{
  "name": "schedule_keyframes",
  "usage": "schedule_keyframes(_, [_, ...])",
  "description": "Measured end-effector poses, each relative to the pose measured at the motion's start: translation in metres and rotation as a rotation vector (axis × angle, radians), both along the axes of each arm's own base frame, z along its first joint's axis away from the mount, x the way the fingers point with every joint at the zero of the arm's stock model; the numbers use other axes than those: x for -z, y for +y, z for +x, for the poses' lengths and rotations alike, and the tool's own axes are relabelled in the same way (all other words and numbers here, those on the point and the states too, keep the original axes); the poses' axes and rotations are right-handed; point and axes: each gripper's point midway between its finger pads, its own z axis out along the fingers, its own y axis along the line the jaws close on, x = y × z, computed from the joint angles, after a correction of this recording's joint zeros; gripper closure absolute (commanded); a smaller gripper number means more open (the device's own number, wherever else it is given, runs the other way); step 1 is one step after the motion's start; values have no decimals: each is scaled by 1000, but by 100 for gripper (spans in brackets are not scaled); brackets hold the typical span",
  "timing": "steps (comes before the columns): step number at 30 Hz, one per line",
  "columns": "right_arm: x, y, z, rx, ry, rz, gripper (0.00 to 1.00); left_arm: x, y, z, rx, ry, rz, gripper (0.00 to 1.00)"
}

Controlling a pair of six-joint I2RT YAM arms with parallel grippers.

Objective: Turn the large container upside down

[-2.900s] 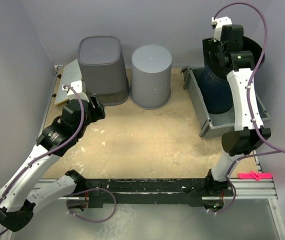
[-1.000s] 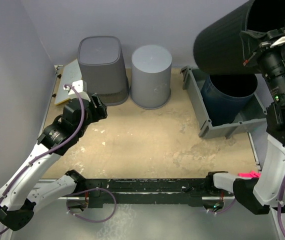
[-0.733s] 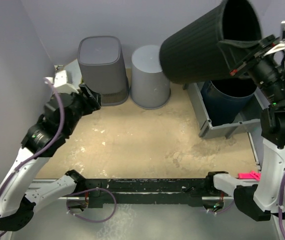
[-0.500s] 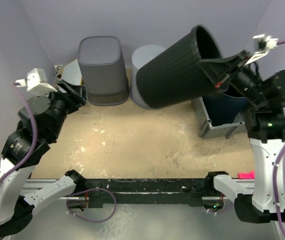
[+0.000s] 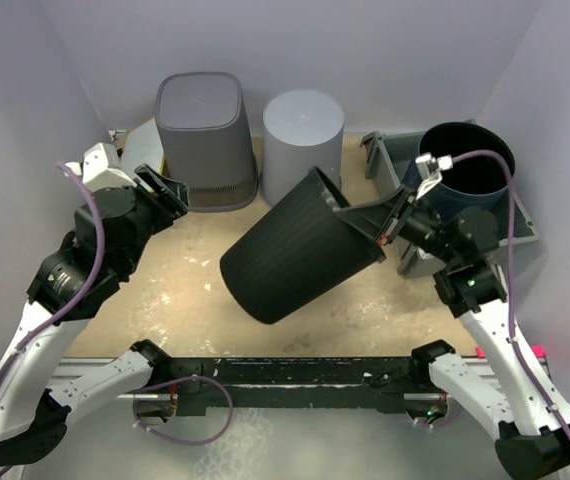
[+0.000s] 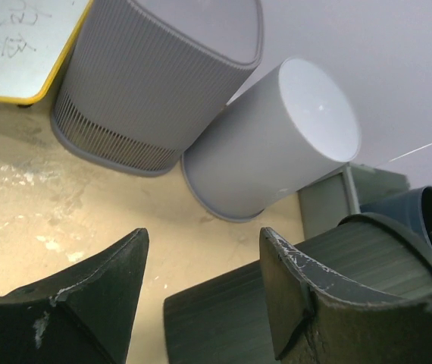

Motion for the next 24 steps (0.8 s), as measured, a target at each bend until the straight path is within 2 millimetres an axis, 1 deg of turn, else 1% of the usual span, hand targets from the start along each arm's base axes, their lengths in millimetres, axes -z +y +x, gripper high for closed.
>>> schedule_keyframes(3, [37, 10, -4, 4, 83, 11, 100, 20, -4, 3, 2, 47, 12, 42])
schedule_keyframes(6, [81, 25, -2, 13, 181, -1, 100, 39, -7, 5, 0, 94, 28, 41])
schedule_keyframes(8, [100, 36, 3, 42, 225, 4, 100, 47, -8, 6, -3, 116, 28, 41])
schedule_keyframes(11, [118, 45, 4, 71, 275, 16, 100, 55, -10, 7, -5, 142, 31, 41])
schedule_keyframes(12, [124, 46, 5, 86, 291, 23, 100, 58, -10, 8, -9, 153, 31, 41])
schedule_keyframes(14, [135, 43, 9, 135, 326, 38, 100, 67, -10, 7, -15, 179, 41, 41])
schedule_keyframes(15, [139, 40, 12, 161, 340, 42, 100, 74, -8, 6, -21, 198, 49, 41])
schedule_keyframes(16, [144, 35, 15, 196, 356, 45, 100, 77, -8, 5, -24, 206, 51, 41])
schedule_keyframes(17, [149, 31, 18, 226, 367, 45, 96, 81, -6, 4, -30, 217, 56, 40])
schedule_keyframes(19, [155, 24, 21, 272, 385, 33, 77, 91, -4, 0, -34, 241, 64, 40])
schedule_keyframes(21, [160, 20, 21, 297, 391, 8, 64, 100, -4, -8, -18, 273, 58, 40])
schedule_keyframes(22, [163, 18, 22, 308, 393, -16, 60, 103, -6, -12, -2, 288, 49, 39])
schedule_keyframes(24, [167, 16, 21, 316, 391, -75, 56, 109, -14, -18, 41, 315, 11, 38])
